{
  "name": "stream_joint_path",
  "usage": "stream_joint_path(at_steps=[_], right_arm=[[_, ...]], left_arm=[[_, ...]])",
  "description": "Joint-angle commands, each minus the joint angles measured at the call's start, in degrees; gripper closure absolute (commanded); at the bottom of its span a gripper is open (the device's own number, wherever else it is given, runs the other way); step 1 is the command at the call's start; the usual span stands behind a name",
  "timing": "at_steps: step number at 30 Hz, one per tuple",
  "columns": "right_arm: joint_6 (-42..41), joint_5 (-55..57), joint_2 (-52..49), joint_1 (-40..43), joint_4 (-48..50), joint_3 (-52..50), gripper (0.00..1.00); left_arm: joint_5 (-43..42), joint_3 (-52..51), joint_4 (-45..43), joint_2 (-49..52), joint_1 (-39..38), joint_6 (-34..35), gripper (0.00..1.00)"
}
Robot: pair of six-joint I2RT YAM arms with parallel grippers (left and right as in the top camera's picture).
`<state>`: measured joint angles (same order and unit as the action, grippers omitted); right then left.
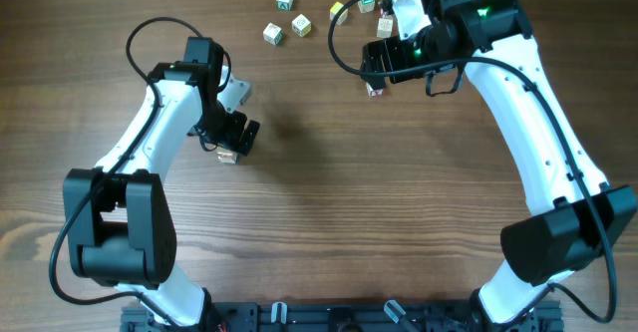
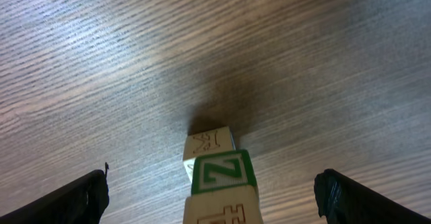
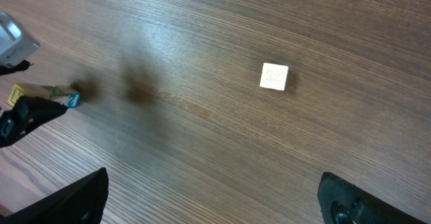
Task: Form a tower
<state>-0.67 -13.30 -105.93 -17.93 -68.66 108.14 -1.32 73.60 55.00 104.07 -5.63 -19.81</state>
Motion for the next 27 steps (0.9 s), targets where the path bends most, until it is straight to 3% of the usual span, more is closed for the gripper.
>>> stream_joint_path(at_steps=[1,27], right_arm=[[-0.85,-0.9,-0.63,0.2,0.24,-0.28,0.0],[-0.85,-0.9,-0.63,0.2,1.11,-0.28,0.0]], left_arm=[[0.52,-2.12,-0.66,0.09,0.39,2.34,0.0],[-3.34,-6.27,-6.21,0.09,4.22,2.25,0.0]])
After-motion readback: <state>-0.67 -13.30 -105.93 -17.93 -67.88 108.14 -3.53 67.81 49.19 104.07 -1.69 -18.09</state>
